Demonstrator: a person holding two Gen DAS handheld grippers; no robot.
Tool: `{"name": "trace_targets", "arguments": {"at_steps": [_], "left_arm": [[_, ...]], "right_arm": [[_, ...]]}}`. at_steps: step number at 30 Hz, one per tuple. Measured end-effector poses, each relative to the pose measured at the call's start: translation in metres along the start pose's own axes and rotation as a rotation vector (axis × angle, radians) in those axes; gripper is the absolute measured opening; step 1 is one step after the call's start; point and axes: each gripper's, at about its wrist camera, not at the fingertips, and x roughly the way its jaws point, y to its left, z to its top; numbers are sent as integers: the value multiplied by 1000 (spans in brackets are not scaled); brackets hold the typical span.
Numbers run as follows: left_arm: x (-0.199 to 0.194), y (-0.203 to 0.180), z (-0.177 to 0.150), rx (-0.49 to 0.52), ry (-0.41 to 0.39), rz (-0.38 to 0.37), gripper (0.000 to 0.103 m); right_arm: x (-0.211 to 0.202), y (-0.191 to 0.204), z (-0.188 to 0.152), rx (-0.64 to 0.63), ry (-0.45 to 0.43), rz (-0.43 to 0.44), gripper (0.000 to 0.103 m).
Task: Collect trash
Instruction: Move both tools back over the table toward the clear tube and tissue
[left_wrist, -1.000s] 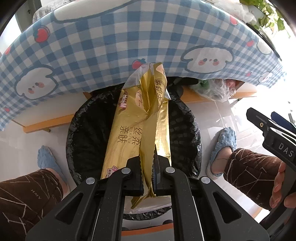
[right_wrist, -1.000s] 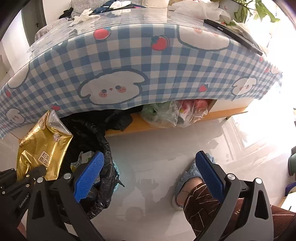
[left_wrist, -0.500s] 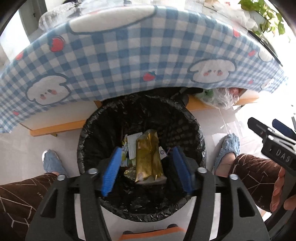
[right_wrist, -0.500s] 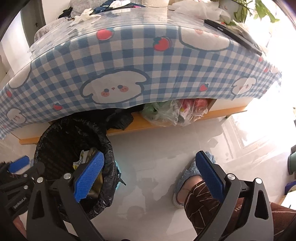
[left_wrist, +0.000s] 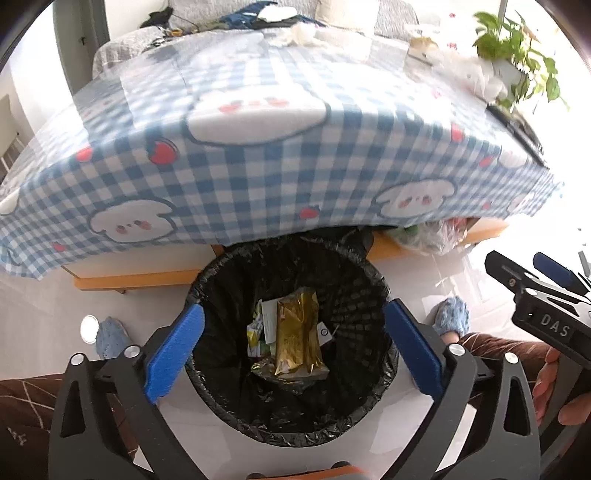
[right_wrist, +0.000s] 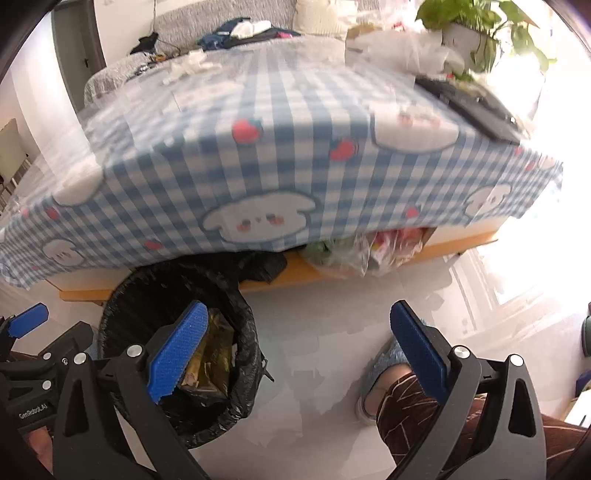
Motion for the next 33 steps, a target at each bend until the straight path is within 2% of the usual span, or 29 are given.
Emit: {"name": "trace_targets", "arguments": {"at_steps": [5,10,19,23,33], "left_arm": [[-20,-1,7,-2,-30,-34,97],[-45,-1,12,14,-77,-28,97],[-58,13,36,7,-104,-24,97],[-57,22,51,-1,-105,0,97],[-65,48,102,-44,-144,9,97]], "right_arm": [[-28,2,17,-1,-39,17,95],[-52,3,27,-16,-69,39,95],[-53,16,51,-49,-83,54,95],[-51,28,65,-71,-100,59,95],[-51,52,104,-116,-160,88,95]]}}
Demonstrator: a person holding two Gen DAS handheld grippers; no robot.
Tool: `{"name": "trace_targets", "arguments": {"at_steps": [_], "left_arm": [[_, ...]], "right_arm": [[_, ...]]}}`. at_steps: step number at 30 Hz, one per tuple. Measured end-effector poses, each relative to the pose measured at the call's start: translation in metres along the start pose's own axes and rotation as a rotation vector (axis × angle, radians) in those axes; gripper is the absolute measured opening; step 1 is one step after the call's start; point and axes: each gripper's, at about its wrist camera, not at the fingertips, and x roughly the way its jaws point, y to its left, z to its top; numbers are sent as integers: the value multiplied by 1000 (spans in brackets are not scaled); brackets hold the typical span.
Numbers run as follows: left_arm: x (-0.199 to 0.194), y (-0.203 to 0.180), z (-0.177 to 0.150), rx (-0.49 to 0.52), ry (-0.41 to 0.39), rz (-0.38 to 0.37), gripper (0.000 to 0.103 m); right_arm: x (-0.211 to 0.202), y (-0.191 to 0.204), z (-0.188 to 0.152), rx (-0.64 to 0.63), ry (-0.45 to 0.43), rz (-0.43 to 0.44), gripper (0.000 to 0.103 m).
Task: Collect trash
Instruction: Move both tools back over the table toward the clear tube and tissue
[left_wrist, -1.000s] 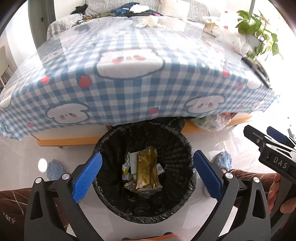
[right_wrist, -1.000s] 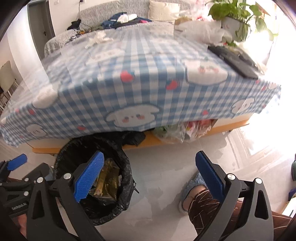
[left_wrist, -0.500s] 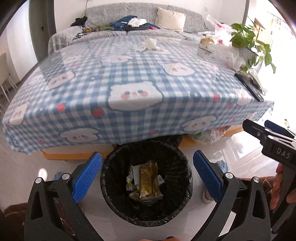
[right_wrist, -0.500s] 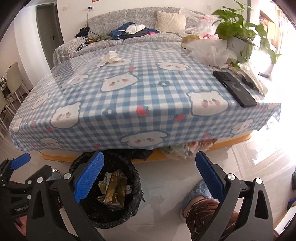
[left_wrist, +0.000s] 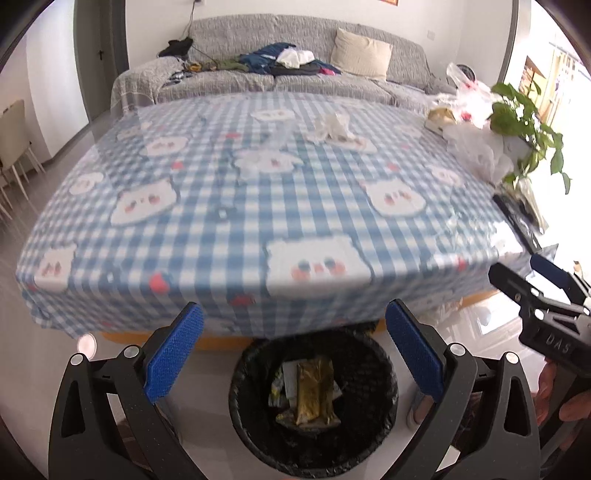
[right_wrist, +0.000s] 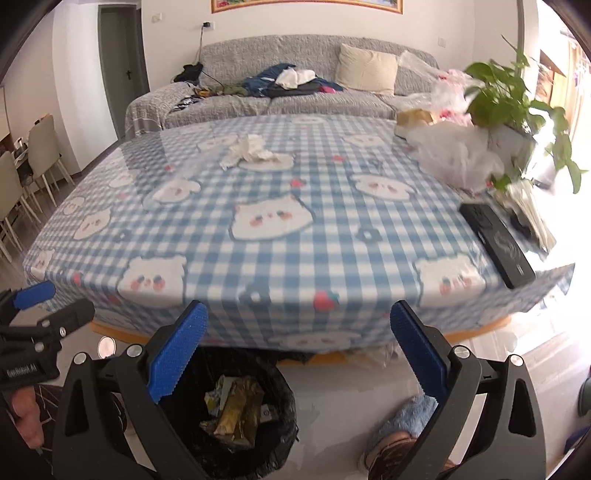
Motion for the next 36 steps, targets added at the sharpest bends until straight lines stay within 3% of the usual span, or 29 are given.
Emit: {"name": "trace_targets", "arguments": {"at_steps": [5,12,21,36], "left_arm": [[10,15,27,-17,-8,21,97],[37,28,58,-6,28,34,97],[66,31,98,12,36,62,97],[142,30,168,37,76,88,94]], "right_arm": [[15,6,22,26,17,36,95],[37,28,63,-37,7,39,95],[71,26,109,-39,14,41,95],[141,20,156,-30,69,22,95]]}}
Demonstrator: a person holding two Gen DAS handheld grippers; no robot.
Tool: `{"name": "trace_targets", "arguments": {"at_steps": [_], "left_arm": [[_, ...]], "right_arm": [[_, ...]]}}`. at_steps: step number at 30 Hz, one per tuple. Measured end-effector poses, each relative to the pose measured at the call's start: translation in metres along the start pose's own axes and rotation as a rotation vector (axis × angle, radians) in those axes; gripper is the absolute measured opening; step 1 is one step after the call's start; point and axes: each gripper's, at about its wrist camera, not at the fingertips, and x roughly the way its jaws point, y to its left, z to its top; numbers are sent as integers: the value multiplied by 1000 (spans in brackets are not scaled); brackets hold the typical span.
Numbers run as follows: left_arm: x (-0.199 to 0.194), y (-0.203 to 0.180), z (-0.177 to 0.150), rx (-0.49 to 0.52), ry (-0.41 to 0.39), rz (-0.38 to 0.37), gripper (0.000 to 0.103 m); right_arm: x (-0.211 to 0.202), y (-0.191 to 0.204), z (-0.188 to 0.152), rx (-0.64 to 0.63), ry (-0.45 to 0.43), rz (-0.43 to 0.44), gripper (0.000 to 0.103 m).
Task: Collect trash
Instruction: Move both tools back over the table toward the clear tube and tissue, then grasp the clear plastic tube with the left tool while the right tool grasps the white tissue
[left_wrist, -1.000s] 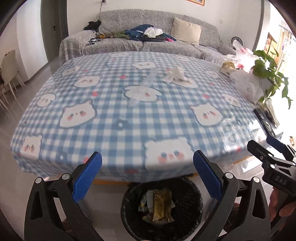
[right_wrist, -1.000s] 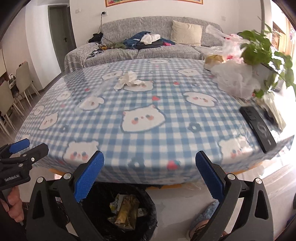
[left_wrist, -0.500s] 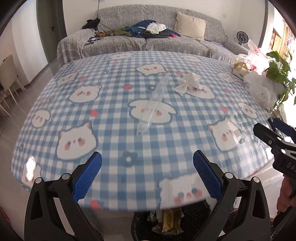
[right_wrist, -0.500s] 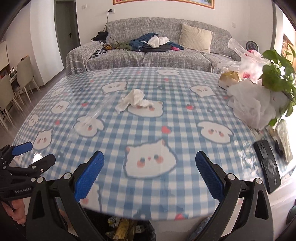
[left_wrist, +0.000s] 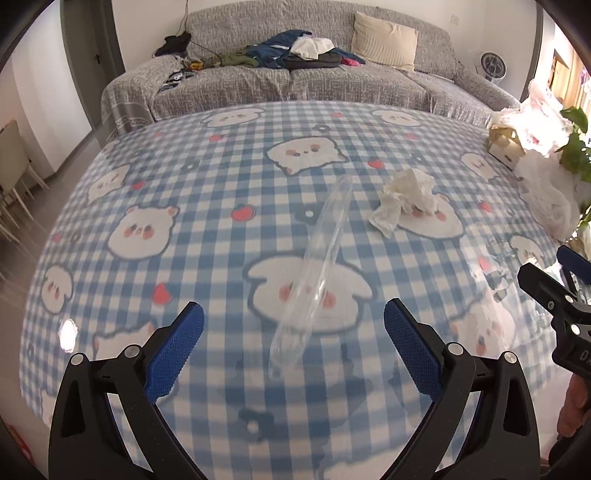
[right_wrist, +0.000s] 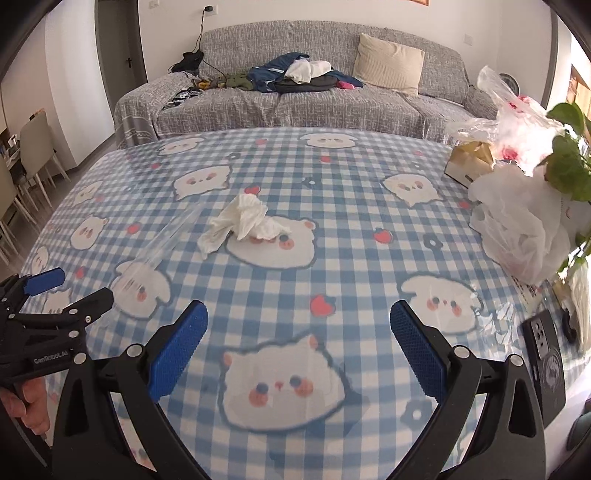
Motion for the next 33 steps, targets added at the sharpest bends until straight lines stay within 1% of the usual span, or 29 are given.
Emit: {"name": "trace_targets", "arguments": {"at_steps": [2,6,8,10,11,13,14,16,18,21,25,27,28,33], "left_arm": [[12,-3,8,12,12,4,91],[32,-7,19,29,39,10,80],[39,-7,23,32,47,8,77],[47,-8,27,35,58,5,67],[50,-8,29,33,66,-2,65],[59,-7,32,28,89,-20,50],[63,-7,33,24,98,-27,46],[73,-7,37,9,128,-45,31],[77,-6,38,6,127,-40,25],[78,-2,39,-3,129,-31,25],[72,10,39,-14,120,-1,25],[67,18,38,-33,118,-6,25],[64,22,37,-39,114,-6,25],[56,33,33,-49,105,3,25]], "right_arm": [[8,0,7,7,7,9,95],[25,6,25,0,8,14,95],[31,10,32,-1,7,20,95],[40,14,42,-9,9,24,95],[44,16,45,-12,11,25,95],[54,19,54,-17,14,33,95],[58,19,59,-15,18,36,95],[67,21,66,-15,23,42,95],[76,24,73,-25,27,46,95],[86,28,79,-25,34,66,92],[97,41,82,-34,42,89,88],[101,46,83,-42,45,99,83],[104,49,83,-43,48,103,83],[120,62,80,-59,61,84,73]]}}
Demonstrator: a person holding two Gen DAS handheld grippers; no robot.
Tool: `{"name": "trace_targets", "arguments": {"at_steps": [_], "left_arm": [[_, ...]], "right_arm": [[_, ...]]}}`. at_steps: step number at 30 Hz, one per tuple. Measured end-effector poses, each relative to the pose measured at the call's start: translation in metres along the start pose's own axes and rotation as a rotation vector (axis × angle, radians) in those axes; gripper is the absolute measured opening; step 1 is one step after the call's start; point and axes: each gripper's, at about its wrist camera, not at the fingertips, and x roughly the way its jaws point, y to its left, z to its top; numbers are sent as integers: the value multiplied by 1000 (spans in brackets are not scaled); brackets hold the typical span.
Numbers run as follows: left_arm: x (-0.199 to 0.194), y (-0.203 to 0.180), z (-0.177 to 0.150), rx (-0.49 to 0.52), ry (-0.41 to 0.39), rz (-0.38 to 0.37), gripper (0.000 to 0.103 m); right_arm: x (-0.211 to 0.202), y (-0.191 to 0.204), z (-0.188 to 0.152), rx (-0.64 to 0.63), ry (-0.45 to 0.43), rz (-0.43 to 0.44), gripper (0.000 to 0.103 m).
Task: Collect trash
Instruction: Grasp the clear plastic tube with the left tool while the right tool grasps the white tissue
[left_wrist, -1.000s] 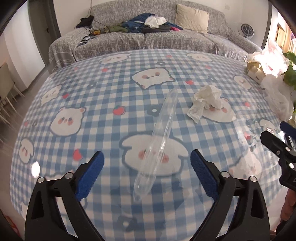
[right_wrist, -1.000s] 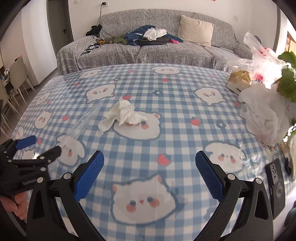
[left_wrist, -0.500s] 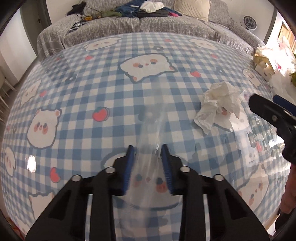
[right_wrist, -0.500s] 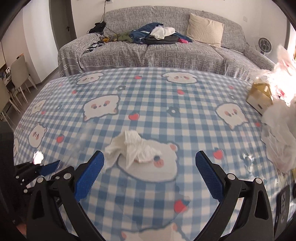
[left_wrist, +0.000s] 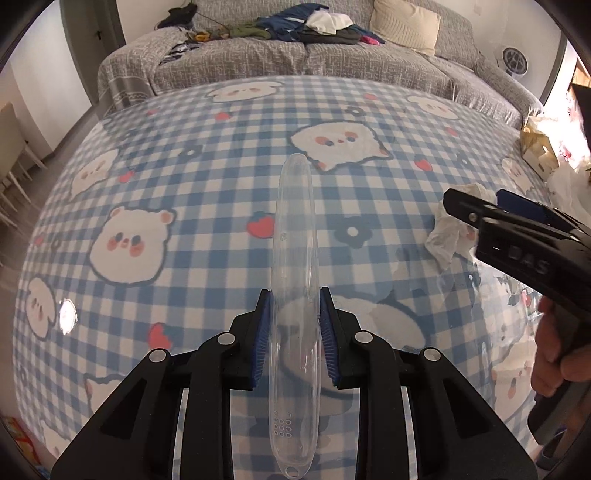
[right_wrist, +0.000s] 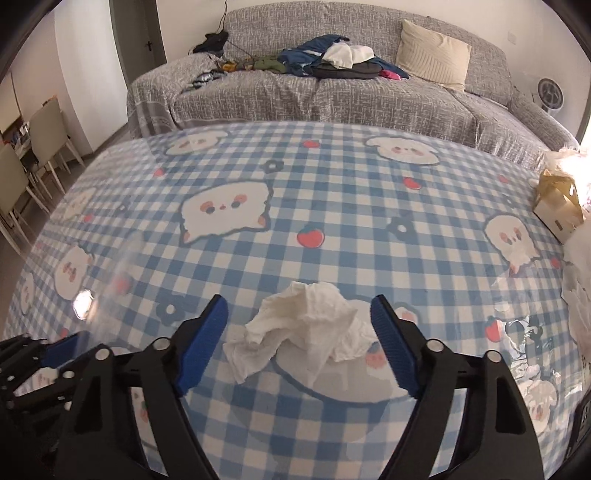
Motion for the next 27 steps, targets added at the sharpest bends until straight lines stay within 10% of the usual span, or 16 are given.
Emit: {"name": "trace_targets", "arguments": {"at_steps": [18,27], "left_arm": [[-4,18,-11,-31,-11,-5,25],[-9,28,-16,-50,-18,-2,25]], "right_arm": [[21,-1,-13,36,25,-22,21],[16,-3,-14,76,6,-21,18]]}}
